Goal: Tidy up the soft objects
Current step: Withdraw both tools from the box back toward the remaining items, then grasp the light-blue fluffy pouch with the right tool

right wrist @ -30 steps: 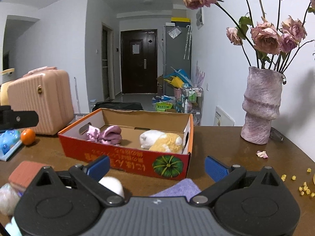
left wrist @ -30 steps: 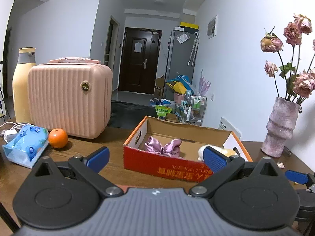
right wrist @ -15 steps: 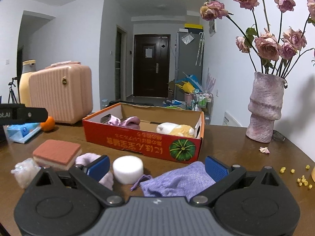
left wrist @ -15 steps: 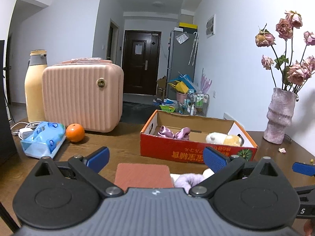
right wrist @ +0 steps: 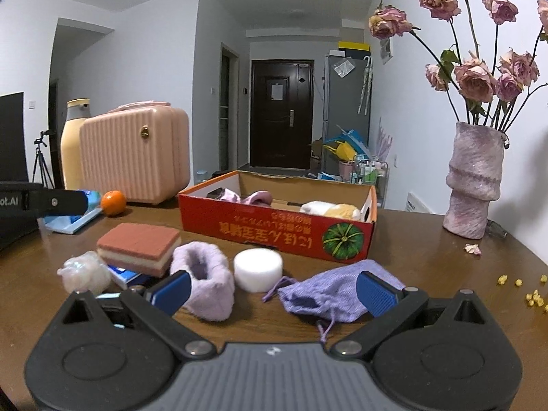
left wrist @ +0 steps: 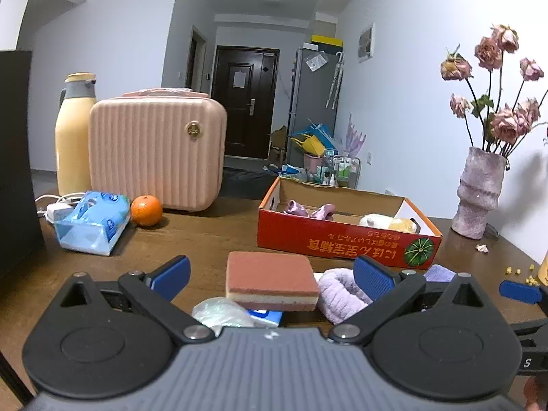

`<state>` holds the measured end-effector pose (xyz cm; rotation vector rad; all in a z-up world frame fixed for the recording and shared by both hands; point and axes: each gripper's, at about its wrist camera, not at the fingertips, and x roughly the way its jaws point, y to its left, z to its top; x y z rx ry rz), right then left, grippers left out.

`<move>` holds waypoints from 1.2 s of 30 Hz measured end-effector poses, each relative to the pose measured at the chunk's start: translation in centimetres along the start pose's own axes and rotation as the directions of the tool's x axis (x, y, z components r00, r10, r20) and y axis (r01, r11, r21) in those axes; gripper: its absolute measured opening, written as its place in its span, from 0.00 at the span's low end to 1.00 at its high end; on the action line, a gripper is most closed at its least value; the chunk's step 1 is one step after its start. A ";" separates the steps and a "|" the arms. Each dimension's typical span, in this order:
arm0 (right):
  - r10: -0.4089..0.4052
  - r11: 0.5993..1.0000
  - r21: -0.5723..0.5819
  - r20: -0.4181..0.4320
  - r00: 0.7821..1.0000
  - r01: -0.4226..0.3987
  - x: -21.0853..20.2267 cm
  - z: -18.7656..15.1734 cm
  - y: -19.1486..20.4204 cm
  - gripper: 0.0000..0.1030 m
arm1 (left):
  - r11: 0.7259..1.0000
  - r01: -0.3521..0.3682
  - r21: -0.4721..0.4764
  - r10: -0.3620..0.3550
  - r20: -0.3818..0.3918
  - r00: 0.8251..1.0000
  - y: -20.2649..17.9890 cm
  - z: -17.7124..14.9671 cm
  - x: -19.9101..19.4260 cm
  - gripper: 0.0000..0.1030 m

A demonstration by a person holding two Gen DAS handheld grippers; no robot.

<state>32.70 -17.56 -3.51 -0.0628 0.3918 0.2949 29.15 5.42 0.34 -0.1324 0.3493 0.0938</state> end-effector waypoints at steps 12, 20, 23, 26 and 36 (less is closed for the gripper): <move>0.073 0.997 -0.004 -0.028 0.997 -0.073 -0.1 -1.4 3.2 1.00 | 0.999 -0.046 -0.022 0.046 0.019 0.999 3.2 -1.0 -1.4 1.00; 0.111 0.993 -0.020 -0.075 0.991 -0.113 0.8 -2.0 6.3 1.00 | 0.999 -0.047 0.017 0.047 0.002 0.999 5.1 -1.6 -2.1 1.00; 0.119 0.992 -0.025 -0.091 0.989 -0.122 1.2 -2.1 7.2 1.00 | 0.998 -0.053 0.027 0.054 -0.008 0.999 5.9 -1.7 -2.0 1.00; 0.125 0.991 -0.029 -0.111 0.986 -0.129 1.7 -2.2 8.2 1.00 | 0.998 -0.059 0.034 0.060 -0.024 0.998 6.7 -1.9 -1.9 1.00; 0.166 0.980 -0.074 -0.193 0.967 -0.183 3.8 -2.5 12.3 1.00 | 0.995 -0.084 0.058 0.087 -0.066 0.994 9.1 -2.2 -1.5 1.00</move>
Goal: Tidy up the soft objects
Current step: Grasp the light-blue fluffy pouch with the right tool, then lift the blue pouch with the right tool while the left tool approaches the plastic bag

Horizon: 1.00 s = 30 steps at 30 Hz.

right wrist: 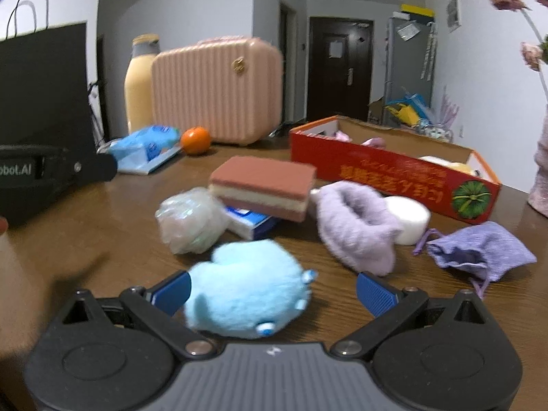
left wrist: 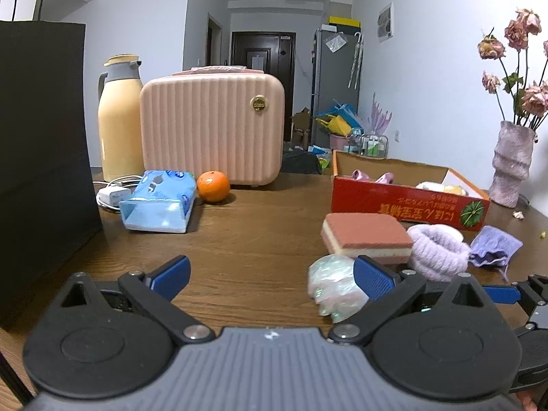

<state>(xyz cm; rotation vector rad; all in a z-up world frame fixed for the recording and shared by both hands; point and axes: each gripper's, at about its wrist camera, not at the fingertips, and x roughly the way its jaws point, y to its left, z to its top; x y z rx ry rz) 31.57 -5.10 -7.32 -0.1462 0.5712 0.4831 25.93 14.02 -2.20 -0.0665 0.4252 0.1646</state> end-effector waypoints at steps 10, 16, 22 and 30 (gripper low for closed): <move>-0.013 1.000 -0.030 -0.077 0.997 0.010 2.9 0.4 1.5 0.99 | 1.000 -0.007 -0.021 0.007 -0.018 1.000 1.6 0.1 0.2 1.00; -0.040 0.998 -0.051 -0.095 0.995 0.036 3.7 0.4 1.8 0.94 | 1.000 -0.007 -0.015 0.006 -0.014 1.000 1.5 0.1 0.2 1.00; -0.025 0.999 -0.041 -0.087 0.996 0.021 3.4 0.3 1.4 0.78 | 1.000 -0.016 -0.018 0.016 -0.022 1.000 1.6 0.1 0.5 1.00; -0.018 1.000 -0.015 -0.059 0.998 0.017 2.8 0.4 0.8 0.74 | 0.999 -0.036 -0.020 0.035 -0.045 0.998 1.6 -0.1 1.2 1.00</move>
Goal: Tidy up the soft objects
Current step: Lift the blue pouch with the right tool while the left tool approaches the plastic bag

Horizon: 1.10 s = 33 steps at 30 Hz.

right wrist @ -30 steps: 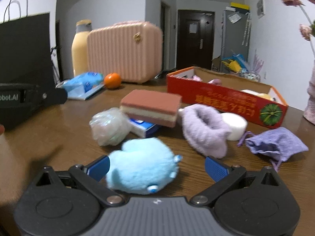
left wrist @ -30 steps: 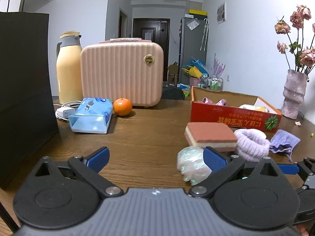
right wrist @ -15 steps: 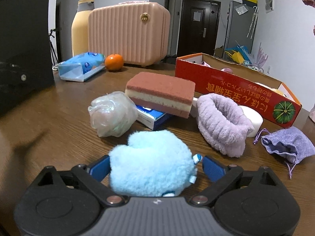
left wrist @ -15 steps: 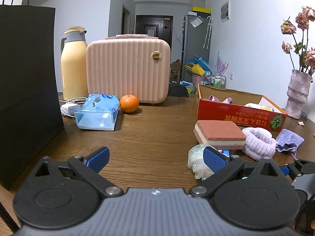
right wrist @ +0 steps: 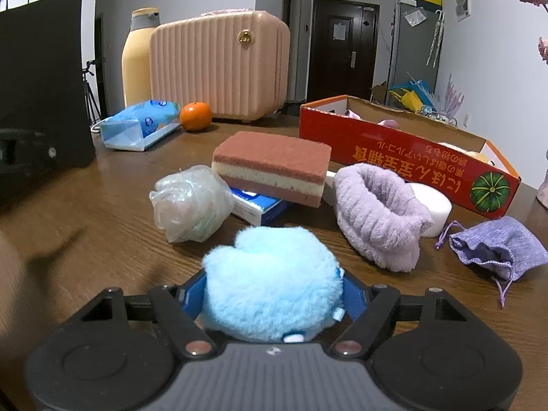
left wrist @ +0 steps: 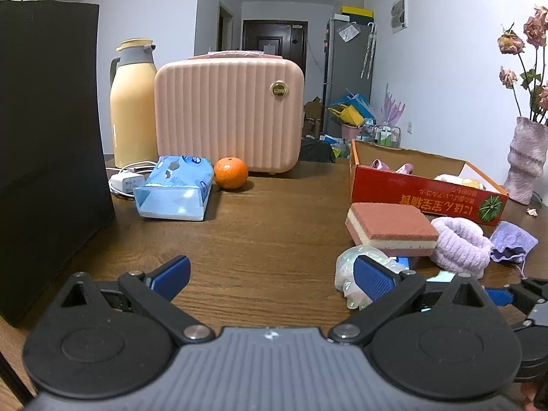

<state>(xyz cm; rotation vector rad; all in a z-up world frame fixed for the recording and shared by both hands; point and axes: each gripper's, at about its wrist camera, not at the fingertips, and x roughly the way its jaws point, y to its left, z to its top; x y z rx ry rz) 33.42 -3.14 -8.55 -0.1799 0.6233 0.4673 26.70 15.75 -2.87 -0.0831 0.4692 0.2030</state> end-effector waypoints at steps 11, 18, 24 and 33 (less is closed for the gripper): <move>-0.019 1.000 0.022 0.058 0.998 0.018 -1.3 0.2 -1.4 0.74 | 1.000 -0.022 -0.012 0.022 -0.016 1.000 -0.7 -0.1 1.2 1.00; -0.031 0.999 0.024 0.090 0.995 0.029 -2.2 0.0 -2.6 0.74 | 1.000 -0.001 -0.023 0.001 -0.023 1.000 -2.3 0.2 1.7 1.00; -0.043 0.999 0.032 0.121 0.992 0.039 -3.3 -0.3 -3.9 0.74 | 1.000 0.012 -0.006 -0.012 -0.039 0.999 -4.2 0.1 2.4 1.00; -0.067 0.997 0.049 0.153 0.986 0.060 -4.6 -0.6 -6.1 0.74 | 0.999 0.019 0.032 -0.017 -0.063 0.998 -6.9 -0.1 3.6 1.00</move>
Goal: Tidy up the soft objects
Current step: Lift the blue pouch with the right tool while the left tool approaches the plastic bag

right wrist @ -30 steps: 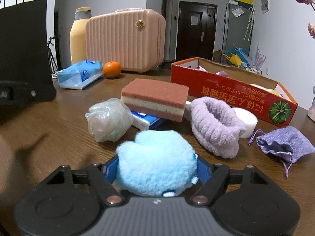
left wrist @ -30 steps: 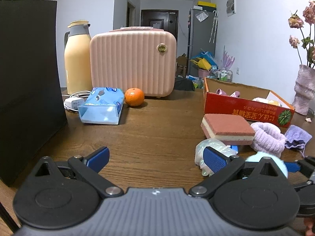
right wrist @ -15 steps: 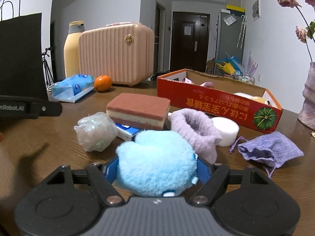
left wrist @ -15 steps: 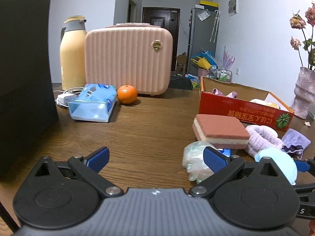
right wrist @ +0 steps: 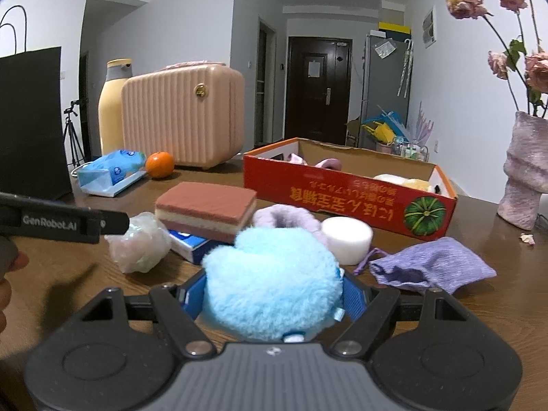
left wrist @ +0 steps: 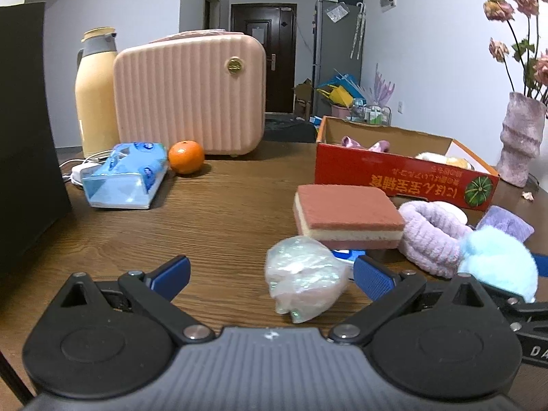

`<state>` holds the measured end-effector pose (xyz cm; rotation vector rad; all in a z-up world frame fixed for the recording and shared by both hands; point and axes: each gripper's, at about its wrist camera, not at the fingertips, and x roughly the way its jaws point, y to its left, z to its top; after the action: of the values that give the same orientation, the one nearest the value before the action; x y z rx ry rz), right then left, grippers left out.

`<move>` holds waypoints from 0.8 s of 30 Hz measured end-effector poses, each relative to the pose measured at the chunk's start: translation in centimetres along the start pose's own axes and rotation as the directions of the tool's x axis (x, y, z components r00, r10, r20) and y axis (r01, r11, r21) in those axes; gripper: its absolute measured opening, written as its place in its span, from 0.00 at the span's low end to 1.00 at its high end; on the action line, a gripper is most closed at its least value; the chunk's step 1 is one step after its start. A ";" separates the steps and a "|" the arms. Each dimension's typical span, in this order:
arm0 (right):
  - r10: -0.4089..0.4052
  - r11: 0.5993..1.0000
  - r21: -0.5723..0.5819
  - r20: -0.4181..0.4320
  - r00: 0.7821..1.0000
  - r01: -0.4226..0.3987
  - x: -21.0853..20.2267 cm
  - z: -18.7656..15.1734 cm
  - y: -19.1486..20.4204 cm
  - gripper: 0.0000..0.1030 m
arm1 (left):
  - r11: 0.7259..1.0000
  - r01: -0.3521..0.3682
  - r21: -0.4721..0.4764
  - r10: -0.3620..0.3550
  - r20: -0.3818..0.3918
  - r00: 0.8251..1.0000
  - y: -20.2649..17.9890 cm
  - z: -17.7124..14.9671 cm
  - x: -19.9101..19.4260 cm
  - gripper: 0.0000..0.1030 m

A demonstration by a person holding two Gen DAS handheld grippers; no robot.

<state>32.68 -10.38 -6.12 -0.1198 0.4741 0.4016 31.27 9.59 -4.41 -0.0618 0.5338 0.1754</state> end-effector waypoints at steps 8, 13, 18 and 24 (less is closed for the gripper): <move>-0.038 0.999 0.021 0.016 0.999 0.037 -0.6 -0.1 -2.7 0.74 | 1.000 -0.011 0.028 0.012 -0.017 1.000 -1.7 0.0 1.4 1.00; -0.068 0.997 0.040 0.019 0.997 0.067 -0.6 -0.2 -4.5 0.74 | 0.999 -0.013 0.049 0.014 -0.026 1.000 -2.5 0.2 2.5 1.00; -0.100 0.993 0.066 0.013 0.995 0.098 -0.5 -0.2 -6.4 0.74 | 0.998 -0.006 0.061 0.009 -0.054 0.999 -2.6 0.3 3.9 1.00; -0.114 0.991 0.074 0.000 0.993 0.114 -0.1 -0.4 -6.9 0.74 | 0.998 0.000 0.059 0.006 -0.097 0.995 -2.2 0.5 5.7 1.00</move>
<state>35.16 -16.81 -6.31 -0.0737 0.4754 0.2717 36.78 8.31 -6.84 -0.0121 0.6356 0.1604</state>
